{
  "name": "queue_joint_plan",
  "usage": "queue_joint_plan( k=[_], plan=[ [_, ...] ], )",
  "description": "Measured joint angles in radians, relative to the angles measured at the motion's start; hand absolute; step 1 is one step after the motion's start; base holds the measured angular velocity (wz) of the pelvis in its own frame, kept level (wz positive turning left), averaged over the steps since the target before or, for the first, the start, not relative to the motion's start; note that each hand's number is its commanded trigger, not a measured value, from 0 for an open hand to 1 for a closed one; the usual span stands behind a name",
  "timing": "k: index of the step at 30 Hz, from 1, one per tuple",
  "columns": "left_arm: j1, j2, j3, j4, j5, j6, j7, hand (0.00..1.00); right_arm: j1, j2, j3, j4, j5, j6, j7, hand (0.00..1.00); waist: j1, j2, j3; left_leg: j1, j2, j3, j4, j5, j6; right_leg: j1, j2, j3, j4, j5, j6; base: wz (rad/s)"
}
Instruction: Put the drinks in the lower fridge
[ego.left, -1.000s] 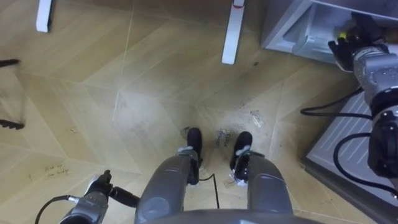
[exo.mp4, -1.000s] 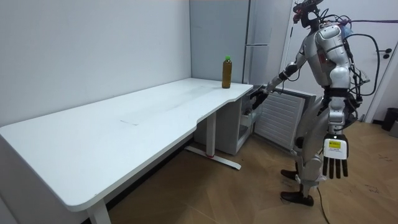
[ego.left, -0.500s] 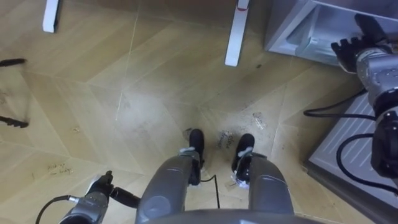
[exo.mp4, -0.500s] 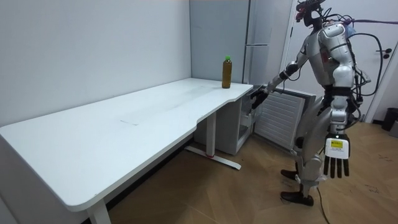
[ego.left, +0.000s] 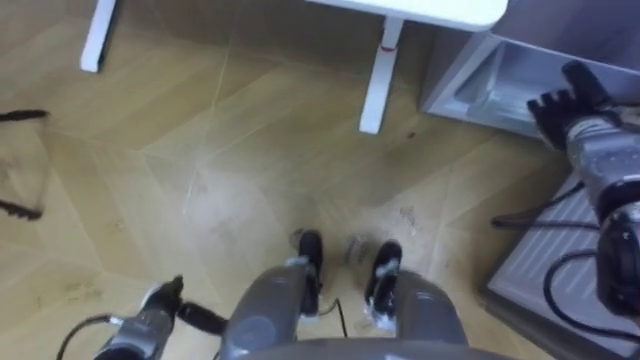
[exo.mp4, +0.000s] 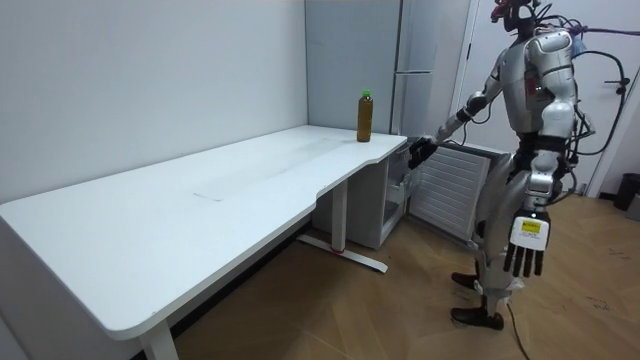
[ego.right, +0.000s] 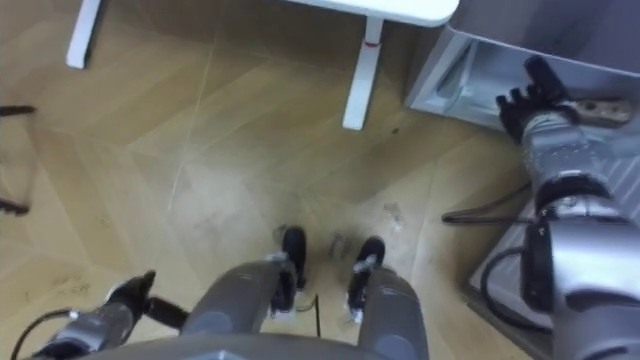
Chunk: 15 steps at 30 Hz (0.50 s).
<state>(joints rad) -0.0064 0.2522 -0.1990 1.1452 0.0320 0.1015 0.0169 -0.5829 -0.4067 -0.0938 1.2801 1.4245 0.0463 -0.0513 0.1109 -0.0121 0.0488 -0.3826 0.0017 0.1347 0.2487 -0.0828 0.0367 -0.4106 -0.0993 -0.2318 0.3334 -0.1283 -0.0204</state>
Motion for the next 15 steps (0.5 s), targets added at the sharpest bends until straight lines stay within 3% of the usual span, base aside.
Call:
queue_joint_plan(
  k=[4,10,12,15],
  plan=[
    [0.000,0.000,0.002,-0.015,0.000,-0.001,-0.009,0.00,0.039,0.000,0.003,0.014,0.000,0.000,0.059,0.00,-0.003,0.002,-0.0029,0.044,0.002,0.000,-0.020,-0.001,-0.001,0.058,0.015,-0.006,-0.044,0.014,0.000,0.00],
    [0.011,0.001,0.091,-0.008,0.000,-0.020,-0.009,0.00,0.159,0.000,-0.010,0.013,-0.010,-0.002,0.130,0.00,-0.030,-0.005,-0.0203,0.135,-0.001,0.005,-0.059,-0.002,-0.003,0.159,0.023,-0.029,-0.094,0.020,0.007,0.04],
    [0.028,0.000,0.120,-0.016,0.003,-0.024,-0.006,0.00,0.204,0.011,-0.010,0.012,-0.022,-0.001,0.144,0.00,-0.040,-0.011,-0.0343,0.170,0.000,0.008,-0.062,-0.008,-0.006,0.205,0.029,-0.027,-0.116,0.021,0.009,0.00],
    [0.049,-0.001,0.129,-0.017,0.012,-0.035,0.000,0.00,0.268,0.026,-0.021,0.012,-0.061,0.000,0.181,0.00,-0.054,-0.011,-0.0431,0.211,0.005,0.007,-0.070,-0.018,-0.011,0.252,0.040,-0.020,-0.141,0.020,0.010,0.02]
  ],
)
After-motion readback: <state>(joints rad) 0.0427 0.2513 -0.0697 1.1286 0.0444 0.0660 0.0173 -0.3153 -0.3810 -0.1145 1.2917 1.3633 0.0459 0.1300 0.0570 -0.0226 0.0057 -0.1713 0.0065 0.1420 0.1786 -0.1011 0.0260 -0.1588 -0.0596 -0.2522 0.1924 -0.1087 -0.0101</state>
